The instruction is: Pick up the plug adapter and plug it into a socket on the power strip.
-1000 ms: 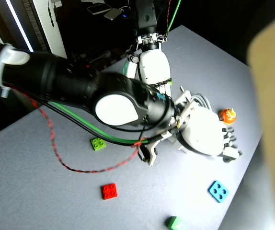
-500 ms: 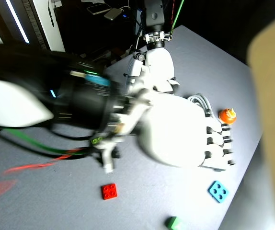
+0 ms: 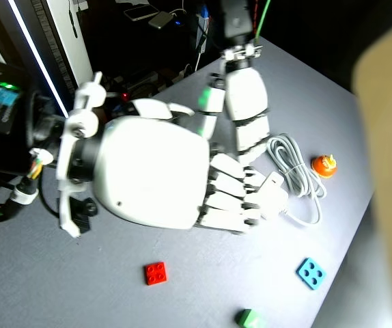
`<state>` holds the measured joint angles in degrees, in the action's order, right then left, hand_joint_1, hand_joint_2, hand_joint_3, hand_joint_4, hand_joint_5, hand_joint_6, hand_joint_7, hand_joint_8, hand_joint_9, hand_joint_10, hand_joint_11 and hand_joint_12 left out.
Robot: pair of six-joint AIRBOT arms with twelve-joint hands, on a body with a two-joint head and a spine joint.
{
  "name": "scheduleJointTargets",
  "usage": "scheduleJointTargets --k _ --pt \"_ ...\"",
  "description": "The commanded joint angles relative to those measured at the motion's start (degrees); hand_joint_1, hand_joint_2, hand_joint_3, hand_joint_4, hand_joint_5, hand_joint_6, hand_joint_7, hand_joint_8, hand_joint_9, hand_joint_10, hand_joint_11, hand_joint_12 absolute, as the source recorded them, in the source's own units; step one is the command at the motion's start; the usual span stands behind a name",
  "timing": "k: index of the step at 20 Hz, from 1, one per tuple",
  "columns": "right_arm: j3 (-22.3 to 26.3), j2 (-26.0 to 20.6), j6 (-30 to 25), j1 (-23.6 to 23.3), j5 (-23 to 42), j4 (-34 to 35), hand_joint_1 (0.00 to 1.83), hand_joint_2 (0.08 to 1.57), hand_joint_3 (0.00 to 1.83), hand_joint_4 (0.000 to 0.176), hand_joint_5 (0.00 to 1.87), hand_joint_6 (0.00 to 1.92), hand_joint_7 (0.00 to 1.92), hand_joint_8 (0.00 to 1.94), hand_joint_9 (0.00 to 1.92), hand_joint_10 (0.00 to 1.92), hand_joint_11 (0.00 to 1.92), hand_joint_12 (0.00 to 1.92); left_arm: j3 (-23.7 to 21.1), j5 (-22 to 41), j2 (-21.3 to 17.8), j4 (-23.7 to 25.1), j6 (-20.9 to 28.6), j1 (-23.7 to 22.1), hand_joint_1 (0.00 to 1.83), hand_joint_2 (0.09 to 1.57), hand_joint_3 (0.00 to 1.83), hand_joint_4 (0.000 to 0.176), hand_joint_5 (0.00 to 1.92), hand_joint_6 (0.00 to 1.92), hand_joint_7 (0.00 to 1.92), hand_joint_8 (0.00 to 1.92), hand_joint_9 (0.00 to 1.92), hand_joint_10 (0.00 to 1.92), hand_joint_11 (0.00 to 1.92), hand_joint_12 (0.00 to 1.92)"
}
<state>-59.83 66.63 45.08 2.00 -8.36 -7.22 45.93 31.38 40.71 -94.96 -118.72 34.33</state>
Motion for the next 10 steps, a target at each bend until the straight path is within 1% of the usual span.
scheduleJointTargets --k 1,2,3,4,5,6,7,8,9,10 --pt "1.0 -0.7 0.2 -0.6 8.7 0.3 0.30 0.98 0.00 0.000 0.55 0.03 0.62 0.02 0.59 0.05 0.18 1.11 0.0 1.3 -0.3 1.7 -0.4 -0.9 0.00 1.27 0.00 0.000 0.20 0.01 0.22 0.01 0.22 0.02 0.00 0.51" --pt "1.7 -1.3 0.3 -0.6 8.7 0.3 0.32 1.00 0.00 0.000 0.61 0.02 0.69 0.02 0.68 0.06 0.25 1.14 0.3 1.3 -0.4 1.7 -0.5 -1.2 0.00 1.27 0.00 0.000 0.30 0.01 0.33 0.01 0.31 0.02 0.00 0.72" --pt "2.2 -1.6 0.3 -0.6 8.9 0.3 0.35 1.02 0.00 0.000 0.74 0.06 0.83 0.06 0.82 0.12 0.36 1.27 0.6 1.3 -0.5 1.7 -0.5 -1.6 0.00 1.28 0.00 0.000 0.50 0.03 0.56 0.02 0.50 0.04 0.08 0.91" --pt "2.5 -1.8 0.3 -0.6 9.0 0.6 0.35 1.05 0.00 0.000 0.83 0.17 0.93 0.18 0.85 0.53 0.51 1.44 0.8 1.4 -0.5 1.7 -0.5 -2.0 0.01 1.29 0.00 0.000 0.70 0.04 0.75 0.04 0.68 0.08 0.20 0.99" --pt "2.8 -2.1 0.3 -0.7 9.0 1.4 0.35 1.07 0.00 0.000 0.77 0.51 0.91 0.48 0.80 0.88 0.57 1.56 0.9 1.8 -0.5 1.7 -0.5 -2.6 0.05 1.29 0.00 0.000 0.80 0.04 0.86 0.04 0.78 0.09 0.29 1.02" --pt "3.2 -2.4 0.3 -0.7 8.8 2.9 0.31 1.11 0.00 0.000 0.66 1.16 0.78 1.12 0.72 1.38 0.65 1.72 1.0 2.0 -0.5 1.7 -0.7 -3.4 0.10 1.29 0.00 0.000 0.93 0.08 0.96 0.06 0.88 0.15 0.38 1.13" --pt "3.4 -2.7 0.3 -0.8 8.3 4.4 0.31 1.14 0.01 0.000 0.61 1.55 0.76 1.49 0.77 1.61 0.75 1.76 1.1 2.1 -0.5 1.7 -0.9 -3.7 0.12 1.30 0.00 0.000 1.03 0.19 1.06 0.12 0.89 0.39 0.46 1.23" --pt "3.7 -3.1 0.3 -0.9 7.5 5.9 0.31 1.15 0.01 0.000 0.58 1.74 0.77 1.68 0.80 1.74 0.78 1.85 1.0 2.2 -0.6 1.7 -0.9 -4.1 0.14 1.30 0.00 0.000 0.99 0.46 1.08 0.24 0.85 0.69 0.52 1.31" --pt "4.1 -3.6 0.3 -0.9 6.9 6.5 0.32 1.15 0.00 0.000 0.69 1.88 0.85 1.83 0.87 1.88 0.85 1.91 1.0 2.4 -0.6 1.7 -0.9 -4.5 0.15 1.31 0.00 0.000 0.88 0.88 1.01 0.51 0.79 0.96 0.54 1.45" --pt "4.8 -4.3 0.3 -0.7 6.8 6.5 0.32 1.15 0.00 0.000 0.78 1.91 0.88 1.92 0.92 1.91 0.91 1.92 0.9 2.4 -0.7 1.7 -0.9 -4.8 0.17 1.33 0.00 0.000 0.80 1.21 0.93 0.85 0.77 1.23 0.59 1.57"
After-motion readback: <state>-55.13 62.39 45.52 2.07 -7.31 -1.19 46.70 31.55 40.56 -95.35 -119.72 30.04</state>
